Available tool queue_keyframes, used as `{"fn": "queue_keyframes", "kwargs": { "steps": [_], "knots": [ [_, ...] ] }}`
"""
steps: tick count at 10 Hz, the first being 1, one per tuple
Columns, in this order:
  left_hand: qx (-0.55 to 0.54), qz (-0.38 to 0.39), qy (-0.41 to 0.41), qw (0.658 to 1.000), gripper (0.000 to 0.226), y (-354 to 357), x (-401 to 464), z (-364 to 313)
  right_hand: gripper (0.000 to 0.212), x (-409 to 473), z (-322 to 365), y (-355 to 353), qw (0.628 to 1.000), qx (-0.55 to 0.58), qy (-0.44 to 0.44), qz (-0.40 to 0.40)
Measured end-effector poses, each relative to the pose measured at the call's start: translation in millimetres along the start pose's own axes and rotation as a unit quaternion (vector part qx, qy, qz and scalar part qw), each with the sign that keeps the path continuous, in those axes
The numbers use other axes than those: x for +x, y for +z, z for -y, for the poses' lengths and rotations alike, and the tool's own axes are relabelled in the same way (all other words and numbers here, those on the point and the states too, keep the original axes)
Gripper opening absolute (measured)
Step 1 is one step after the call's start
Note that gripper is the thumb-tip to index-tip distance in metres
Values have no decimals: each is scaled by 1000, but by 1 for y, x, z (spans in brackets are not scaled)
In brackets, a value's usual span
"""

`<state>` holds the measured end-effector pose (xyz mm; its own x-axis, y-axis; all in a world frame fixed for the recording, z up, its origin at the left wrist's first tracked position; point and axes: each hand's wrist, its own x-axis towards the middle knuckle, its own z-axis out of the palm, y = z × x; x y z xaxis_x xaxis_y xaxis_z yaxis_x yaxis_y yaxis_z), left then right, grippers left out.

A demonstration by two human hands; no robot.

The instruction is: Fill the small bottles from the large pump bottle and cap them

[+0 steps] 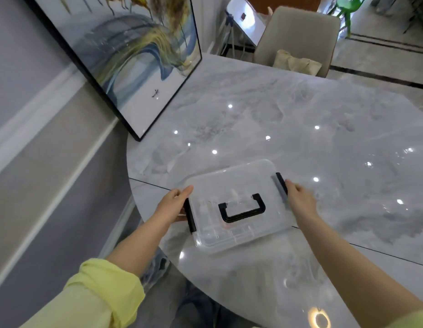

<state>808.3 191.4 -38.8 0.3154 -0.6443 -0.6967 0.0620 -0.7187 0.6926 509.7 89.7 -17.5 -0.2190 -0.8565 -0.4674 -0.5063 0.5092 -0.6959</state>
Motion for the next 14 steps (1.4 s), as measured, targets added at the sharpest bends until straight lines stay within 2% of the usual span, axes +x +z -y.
{"fn": "queue_keyframes", "kwargs": {
  "steps": [1,2,3,6,7,8,9,10,11,12,13,14],
  "knots": [
    [-39,-25,-14,999,52,-13,-7,11,36,15,31,21,998,-12,-67,5],
    [-91,-41,-33,994,45,-21,-16,18,30,28,63,51,988,-17,-141,61],
    [-122,-67,-28,990,53,-27,-20,24,32,40,94,81,973,-65,-200,98],
    [-144,-83,-37,985,71,-23,-8,34,35,62,128,117,939,-156,-287,109],
    [-164,-77,-53,982,47,-17,-9,25,35,68,130,122,933,-171,-301,100],
    [-162,-71,-41,983,55,-17,-7,20,38,74,130,129,920,-208,-320,84],
    [-132,-78,-34,988,76,-21,3,27,39,83,127,129,912,-224,-334,85],
    [-126,-74,-34,989,62,-24,2,23,39,80,121,120,918,-150,-350,110],
    [-137,-97,-33,985,41,-22,-4,21,42,64,109,114,935,-56,-337,94],
    [-38,-231,55,971,32,-22,-11,14,47,42,89,110,948,9,-310,64],
    [-9,-304,181,935,20,-25,-18,3,48,24,65,109,966,76,-247,12],
    [47,-273,273,921,14,-22,-25,-10,40,7,43,103,972,154,-167,-57]
  ]
}}
